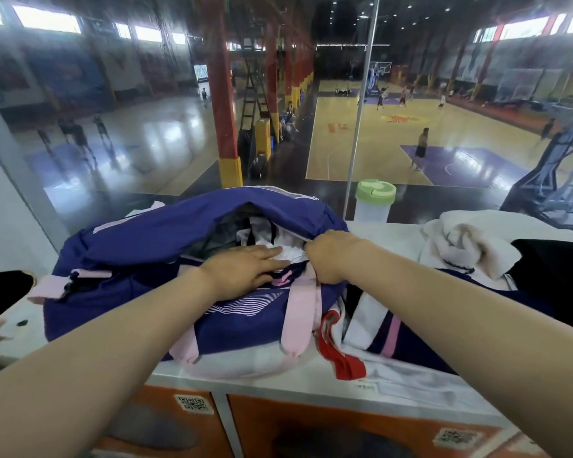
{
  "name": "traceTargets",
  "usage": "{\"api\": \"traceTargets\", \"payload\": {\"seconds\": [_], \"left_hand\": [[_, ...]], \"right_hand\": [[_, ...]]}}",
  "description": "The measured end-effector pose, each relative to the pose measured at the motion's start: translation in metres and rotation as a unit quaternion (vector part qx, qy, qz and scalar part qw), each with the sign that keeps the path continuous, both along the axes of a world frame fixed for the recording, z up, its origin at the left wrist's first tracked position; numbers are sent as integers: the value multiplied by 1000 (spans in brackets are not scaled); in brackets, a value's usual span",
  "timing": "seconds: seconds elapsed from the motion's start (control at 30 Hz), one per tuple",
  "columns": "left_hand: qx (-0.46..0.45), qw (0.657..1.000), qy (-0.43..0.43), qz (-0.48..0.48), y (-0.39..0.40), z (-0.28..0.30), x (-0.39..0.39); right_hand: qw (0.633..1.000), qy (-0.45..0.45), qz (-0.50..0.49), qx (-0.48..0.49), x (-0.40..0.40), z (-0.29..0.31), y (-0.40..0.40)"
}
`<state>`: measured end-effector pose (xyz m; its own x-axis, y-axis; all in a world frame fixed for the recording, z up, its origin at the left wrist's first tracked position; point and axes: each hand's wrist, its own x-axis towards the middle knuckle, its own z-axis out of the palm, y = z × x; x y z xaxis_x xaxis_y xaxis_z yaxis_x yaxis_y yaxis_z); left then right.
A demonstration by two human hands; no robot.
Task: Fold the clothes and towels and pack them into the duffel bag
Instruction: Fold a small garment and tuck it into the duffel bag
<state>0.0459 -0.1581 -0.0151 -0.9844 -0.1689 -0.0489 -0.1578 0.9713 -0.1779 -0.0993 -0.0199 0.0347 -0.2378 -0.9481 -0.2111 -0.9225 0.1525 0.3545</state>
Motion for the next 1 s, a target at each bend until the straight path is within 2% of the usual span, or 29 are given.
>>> {"api": "traceTargets", "payload": {"seconds": [0.1, 0.23, 0.33, 0.47, 0.53, 0.67, 0.73, 0.8, 0.83, 0.9, 1.0], "left_hand": [[11, 1000, 7, 14, 1, -2, 0], [58, 997, -4, 44, 2, 1, -3], [164, 984, 5, 74, 4, 7, -5], [213, 972, 2, 104, 9, 12, -6], [219, 969, -9, 112, 9, 12, -5], [300, 947, 20, 113, 12, 15, 3], [322, 939, 67, 99, 12, 13, 6], [285, 942, 137, 112, 8, 10, 5], [259, 945, 146, 136, 6, 8, 3], [247, 944, 93, 196, 7, 7, -2], [249, 948, 34, 194, 15, 10, -18]], "right_hand": [[998, -37, 49, -12, -5, 14, 6], [978, -192, 67, -39, -18, 35, 22], [936, -351, 10, -5, -20, 56, 30], [899, -435, -51, 24, -17, 69, 32], [905, -417, -85, 19, -15, 69, 26], [976, -205, -52, 43, -8, 66, 13], [989, -130, -47, 50, -3, 65, 11], [996, -79, -45, 21, 4, 66, 9], [997, -61, -46, 4, 8, 67, 8], [997, -49, -44, -36, 15, 70, 7], [994, -83, -33, -64, 18, 72, 6]]}}
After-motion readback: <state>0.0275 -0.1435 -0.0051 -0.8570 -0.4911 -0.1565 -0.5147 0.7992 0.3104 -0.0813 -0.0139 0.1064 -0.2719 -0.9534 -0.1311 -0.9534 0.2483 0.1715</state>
